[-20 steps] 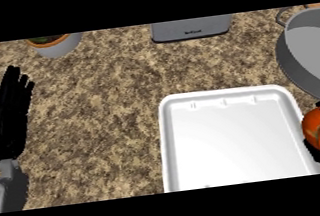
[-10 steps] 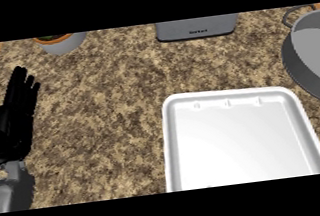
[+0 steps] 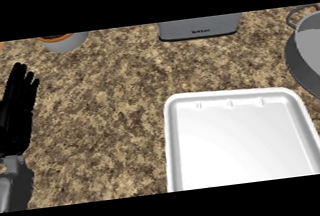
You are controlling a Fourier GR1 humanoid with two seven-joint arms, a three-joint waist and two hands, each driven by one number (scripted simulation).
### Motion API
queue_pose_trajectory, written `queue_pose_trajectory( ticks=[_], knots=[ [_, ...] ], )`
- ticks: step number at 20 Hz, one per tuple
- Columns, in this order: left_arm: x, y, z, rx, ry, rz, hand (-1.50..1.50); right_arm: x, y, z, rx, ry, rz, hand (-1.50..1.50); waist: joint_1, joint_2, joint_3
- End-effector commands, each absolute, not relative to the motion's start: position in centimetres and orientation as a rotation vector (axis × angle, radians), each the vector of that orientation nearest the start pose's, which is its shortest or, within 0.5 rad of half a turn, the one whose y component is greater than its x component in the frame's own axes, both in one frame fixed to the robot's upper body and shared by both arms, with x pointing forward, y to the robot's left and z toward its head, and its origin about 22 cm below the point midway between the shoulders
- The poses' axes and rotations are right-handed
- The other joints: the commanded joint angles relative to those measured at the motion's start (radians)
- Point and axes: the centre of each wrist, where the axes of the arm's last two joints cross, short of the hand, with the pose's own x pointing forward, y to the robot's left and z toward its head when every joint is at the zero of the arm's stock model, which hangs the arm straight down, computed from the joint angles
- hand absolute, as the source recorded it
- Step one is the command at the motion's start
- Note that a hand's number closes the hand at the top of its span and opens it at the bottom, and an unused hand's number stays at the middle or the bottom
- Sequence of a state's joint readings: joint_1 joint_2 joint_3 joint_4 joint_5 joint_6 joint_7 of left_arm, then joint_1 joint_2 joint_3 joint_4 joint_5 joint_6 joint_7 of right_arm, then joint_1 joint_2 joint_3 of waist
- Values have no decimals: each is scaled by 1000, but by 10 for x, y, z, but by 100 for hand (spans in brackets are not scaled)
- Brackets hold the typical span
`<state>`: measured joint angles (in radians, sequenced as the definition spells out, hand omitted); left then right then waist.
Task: Pick the squash from the tray and place it in the pot
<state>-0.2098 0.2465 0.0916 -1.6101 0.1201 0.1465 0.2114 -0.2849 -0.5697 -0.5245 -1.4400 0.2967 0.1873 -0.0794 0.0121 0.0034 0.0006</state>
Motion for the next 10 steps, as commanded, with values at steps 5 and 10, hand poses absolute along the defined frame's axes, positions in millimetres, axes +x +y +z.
queue_pose_trajectory(
  ticks=[5,10],
  knots=[
    [297,281,89,177,-1629,51,0,290,-475,139,-1371,-1526,531,150,25,13,2],
    [289,264,89,149,-1623,36,0,324,-480,101,-1321,-1500,546,150,31,8,2]
  ],
)
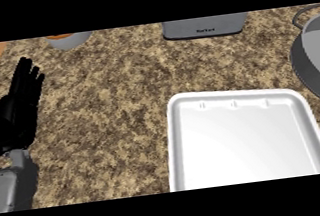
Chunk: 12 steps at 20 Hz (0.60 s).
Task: Pick the squash from the tray and place it in the pot
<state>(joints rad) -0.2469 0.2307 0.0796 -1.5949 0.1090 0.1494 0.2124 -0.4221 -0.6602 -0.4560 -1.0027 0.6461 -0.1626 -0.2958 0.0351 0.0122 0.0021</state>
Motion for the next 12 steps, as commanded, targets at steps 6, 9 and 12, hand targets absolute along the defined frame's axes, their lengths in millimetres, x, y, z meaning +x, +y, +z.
queue_pose_trajectory(
  ticks=[6,9,12],
  knots=[
    [297,268,92,156,-1628,27,0,336,-489,83,-1161,-1391,466,150,21,8,2],
    [305,252,89,149,-1630,12,0,334,-489,69,-1054,-1392,453,-150,14,12,4],
    [298,263,83,142,-1637,28,0,333,-496,71,-911,-1429,460,-150,20,11,3]
  ],
)
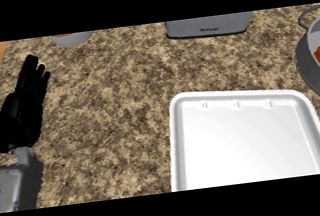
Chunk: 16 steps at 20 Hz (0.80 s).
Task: Pick the squash from the tray and place it in the pot
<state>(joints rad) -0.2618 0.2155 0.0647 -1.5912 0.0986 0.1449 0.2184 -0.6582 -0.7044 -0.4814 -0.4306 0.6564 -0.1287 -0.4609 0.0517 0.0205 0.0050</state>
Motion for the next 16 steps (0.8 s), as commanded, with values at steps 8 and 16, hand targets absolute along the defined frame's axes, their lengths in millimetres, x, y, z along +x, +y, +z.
queue_pose_trajectory(
  ticks=[8,16],
  knots=[
    [291,271,93,164,-1639,45,0,326,-510,76,-641,-1705,124,-150,-4,-4,2],
    [291,265,86,165,-1643,45,0,277,-566,102,-569,-1747,-32,-150,-15,3,3]
  ],
)
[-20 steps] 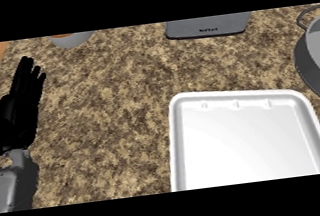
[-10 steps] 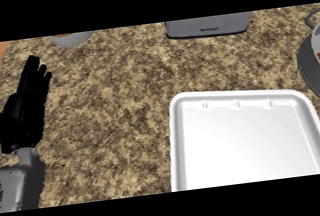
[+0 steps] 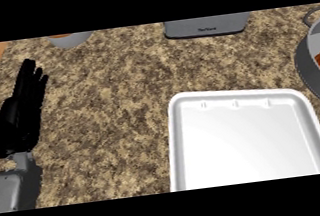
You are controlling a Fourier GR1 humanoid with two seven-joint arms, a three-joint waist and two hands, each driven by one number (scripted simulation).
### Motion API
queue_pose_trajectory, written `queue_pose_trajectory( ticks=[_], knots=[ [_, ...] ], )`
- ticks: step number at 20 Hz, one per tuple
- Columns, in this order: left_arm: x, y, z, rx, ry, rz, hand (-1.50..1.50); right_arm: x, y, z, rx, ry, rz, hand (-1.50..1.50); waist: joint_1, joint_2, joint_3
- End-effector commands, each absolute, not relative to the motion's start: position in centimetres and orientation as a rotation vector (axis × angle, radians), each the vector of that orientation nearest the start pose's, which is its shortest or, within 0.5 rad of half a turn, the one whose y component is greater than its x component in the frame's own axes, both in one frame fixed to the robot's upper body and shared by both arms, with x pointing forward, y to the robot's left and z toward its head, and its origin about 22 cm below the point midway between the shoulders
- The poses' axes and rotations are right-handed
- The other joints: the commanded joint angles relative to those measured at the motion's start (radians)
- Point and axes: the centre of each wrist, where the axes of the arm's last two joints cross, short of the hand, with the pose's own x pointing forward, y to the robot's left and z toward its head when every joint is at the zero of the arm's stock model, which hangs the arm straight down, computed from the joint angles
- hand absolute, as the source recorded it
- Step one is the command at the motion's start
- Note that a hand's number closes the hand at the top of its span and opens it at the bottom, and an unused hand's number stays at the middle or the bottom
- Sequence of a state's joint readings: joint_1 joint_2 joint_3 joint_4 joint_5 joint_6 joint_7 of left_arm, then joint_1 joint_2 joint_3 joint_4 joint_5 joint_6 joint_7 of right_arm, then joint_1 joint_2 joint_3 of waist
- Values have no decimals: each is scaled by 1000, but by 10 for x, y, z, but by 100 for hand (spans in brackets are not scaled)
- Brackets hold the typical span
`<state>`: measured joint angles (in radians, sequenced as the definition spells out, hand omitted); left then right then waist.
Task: Pick the squash from the tray and place it in the pot
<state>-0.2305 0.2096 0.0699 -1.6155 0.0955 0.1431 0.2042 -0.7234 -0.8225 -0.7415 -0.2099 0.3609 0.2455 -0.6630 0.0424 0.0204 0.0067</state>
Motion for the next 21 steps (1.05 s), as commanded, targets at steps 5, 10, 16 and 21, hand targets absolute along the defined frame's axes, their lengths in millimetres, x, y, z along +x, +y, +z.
queue_pose_trajectory(
  ticks=[5,10,16,21],
  knots=[
    [289,275,86,177,-1630,42,0,245,-589,107,-531,-1750,-59,-150,-7,1,2],
    [294,271,85,176,-1637,43,0,233,-597,111,-524,-1753,-71,-150,-6,3,2],
    [290,274,92,168,-1634,44,0,206,-616,127,-514,-1729,-4,-150,-9,2,4],
    [290,272,83,138,-1641,48,0,207,-618,134,-527,-1707,-7,-150,1,5,4]
  ],
)
